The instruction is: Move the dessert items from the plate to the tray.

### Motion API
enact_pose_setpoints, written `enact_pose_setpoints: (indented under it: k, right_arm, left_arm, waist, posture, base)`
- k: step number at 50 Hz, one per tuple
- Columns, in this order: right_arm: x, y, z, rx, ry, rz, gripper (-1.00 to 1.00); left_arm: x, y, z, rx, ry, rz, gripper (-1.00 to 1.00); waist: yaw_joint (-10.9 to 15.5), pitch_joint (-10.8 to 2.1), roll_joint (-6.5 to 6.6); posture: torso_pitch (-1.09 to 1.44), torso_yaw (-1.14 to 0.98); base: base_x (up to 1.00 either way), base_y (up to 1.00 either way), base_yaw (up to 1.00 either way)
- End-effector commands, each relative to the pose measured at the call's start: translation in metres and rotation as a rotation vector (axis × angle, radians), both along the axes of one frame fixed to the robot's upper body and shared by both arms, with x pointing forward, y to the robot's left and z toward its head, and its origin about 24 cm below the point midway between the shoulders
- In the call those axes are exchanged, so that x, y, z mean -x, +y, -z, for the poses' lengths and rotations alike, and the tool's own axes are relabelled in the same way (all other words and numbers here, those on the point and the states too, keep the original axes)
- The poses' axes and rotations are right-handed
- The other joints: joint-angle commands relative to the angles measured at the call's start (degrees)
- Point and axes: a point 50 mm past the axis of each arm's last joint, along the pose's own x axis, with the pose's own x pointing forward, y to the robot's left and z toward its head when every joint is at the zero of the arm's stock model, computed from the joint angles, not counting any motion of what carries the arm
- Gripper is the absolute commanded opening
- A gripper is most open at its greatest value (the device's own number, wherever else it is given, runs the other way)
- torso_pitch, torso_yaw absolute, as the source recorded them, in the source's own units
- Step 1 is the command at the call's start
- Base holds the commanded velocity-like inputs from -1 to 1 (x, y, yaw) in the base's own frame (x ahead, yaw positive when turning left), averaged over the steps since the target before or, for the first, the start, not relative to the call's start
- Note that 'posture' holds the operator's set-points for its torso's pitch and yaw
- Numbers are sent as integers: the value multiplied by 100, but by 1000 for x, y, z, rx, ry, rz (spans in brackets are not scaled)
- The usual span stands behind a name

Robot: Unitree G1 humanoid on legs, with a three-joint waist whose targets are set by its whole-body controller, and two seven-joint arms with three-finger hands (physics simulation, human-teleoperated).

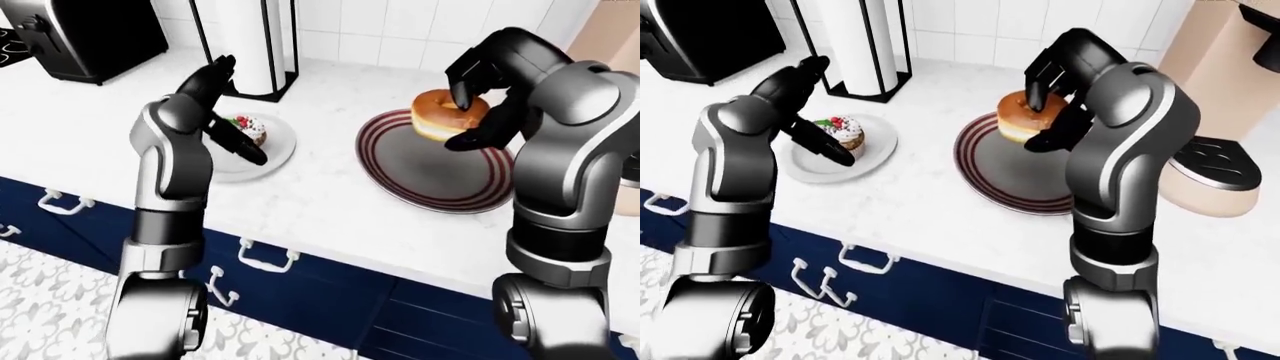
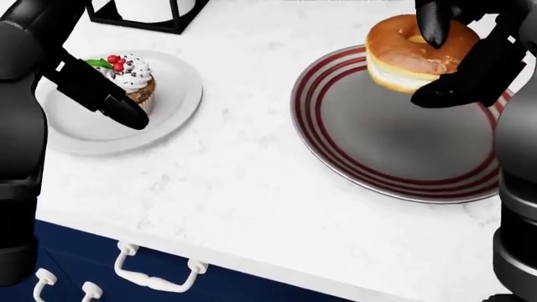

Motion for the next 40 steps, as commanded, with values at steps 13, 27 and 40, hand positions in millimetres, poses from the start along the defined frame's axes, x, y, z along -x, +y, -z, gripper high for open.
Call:
enact_pose_setpoints:
  k: [13, 27, 40]
  right_arm:
    - [5, 2, -14, 16, -86, 7, -100]
    - [2, 1, -11, 15, -87, 9, -100]
    - [3, 1, -13, 18, -90, 10, -100]
  left_arm:
    - [-16, 2, -3, -86, -37, -35, 100]
    - [-26, 2, 15, -106, -14, -42, 100]
    - [-26, 2, 17, -131, -12, -38, 20]
  waist:
    - [-11, -204, 2]
    - [-17, -227, 11]
    - [-14, -233, 17]
  posture:
    - [0, 0]
    - [0, 0]
    - [0, 0]
  base:
    - [0, 0, 0]
    - [0, 0, 0]
    - [0, 0, 0]
